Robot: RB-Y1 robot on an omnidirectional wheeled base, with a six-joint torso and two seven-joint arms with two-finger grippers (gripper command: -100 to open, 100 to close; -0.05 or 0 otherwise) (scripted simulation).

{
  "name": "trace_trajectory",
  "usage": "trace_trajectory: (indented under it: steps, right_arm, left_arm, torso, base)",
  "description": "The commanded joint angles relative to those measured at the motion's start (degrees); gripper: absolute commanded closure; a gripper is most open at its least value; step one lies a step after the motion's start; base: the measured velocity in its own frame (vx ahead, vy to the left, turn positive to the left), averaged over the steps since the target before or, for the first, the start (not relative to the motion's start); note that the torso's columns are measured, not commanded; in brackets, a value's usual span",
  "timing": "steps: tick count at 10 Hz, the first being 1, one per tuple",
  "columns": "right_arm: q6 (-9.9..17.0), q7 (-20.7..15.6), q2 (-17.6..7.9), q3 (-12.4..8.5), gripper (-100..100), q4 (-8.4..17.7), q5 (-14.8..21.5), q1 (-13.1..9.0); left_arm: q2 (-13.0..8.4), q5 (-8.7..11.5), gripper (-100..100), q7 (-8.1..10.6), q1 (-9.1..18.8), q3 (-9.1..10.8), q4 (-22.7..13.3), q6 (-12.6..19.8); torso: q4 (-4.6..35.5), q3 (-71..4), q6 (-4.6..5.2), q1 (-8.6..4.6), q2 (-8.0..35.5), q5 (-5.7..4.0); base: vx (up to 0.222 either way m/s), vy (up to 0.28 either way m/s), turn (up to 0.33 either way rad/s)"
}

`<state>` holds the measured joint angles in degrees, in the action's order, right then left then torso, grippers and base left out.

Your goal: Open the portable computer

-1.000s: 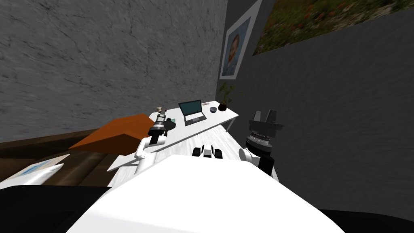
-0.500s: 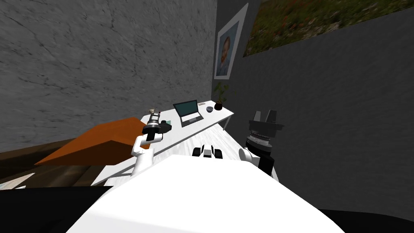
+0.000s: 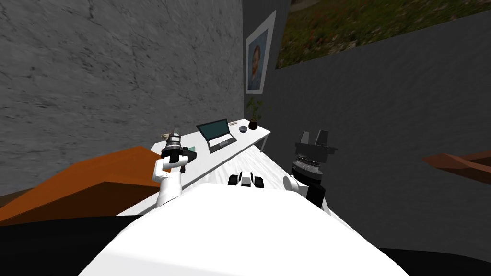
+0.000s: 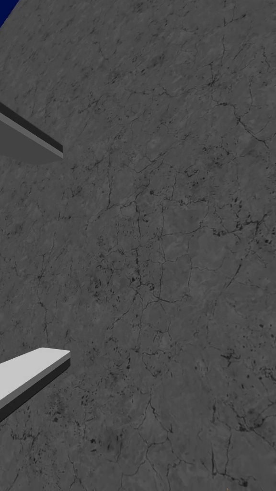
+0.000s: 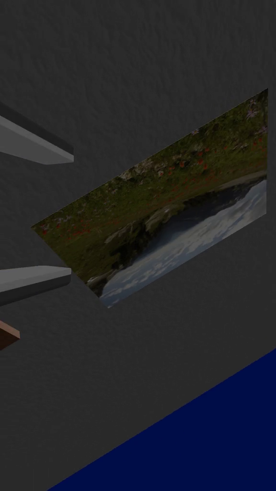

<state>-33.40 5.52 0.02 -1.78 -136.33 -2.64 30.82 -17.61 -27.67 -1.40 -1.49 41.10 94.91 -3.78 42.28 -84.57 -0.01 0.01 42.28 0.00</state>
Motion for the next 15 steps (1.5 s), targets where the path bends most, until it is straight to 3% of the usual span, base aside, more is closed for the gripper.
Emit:
trace_trajectory:
  steps: [1,3,4,8,15]
  right_arm:
    - [0.0,0.0,0.0,0.0,0,0.0,0.0,0.0]
    - [0.0,0.0,0.0,0.0,0,0.0,0.0,0.0]
    - [0.0,0.0,0.0,0.0,0,0.0,0.0,0.0]
    - [0.0,0.0,0.0,0.0,0,0.0,0.0,0.0]
    - [0.0,0.0,0.0,-0.01,0,0.0,0.0,0.01]
  left_arm:
    - [-1.09,-1.06,-100,-0.11,2.05,2.54,-2.23,2.71]
    - [-1.71,-2.28,-100,-0.49,5.02,5.09,-5.19,5.46]
    - [-1.71,-2.28,-100,-0.49,5.02,5.09,-5.19,5.46]
    - [-2.34,-3.82,-100,-1.06,10.5,8.67,-10.4,10.62]
    - [-2.61,-5.05,-100,-1.56,17.14,12.11,-16.23,16.8]
  torso:
    - [0.0,0.01,0.01,0.02,0.01,0.0]
    - [0.0,0.0,0.01,-0.03,0.0,-0.01]
    - [0.0,0.0,0.03,-0.03,0.0,-0.01]
    - [0.0,0.0,0.01,0.02,0.01,0.01]
    - [0.0,0.0,0.01,-0.01,0.01,-0.01]
  base:
    - [-0.012,0.018,-0.078]
    - [-0.012,0.014,-0.18]
    - [-0.012,0.018,-0.109]
    - [-0.011,0.026,-0.209]
    - [-0.011,0.028,-0.157]
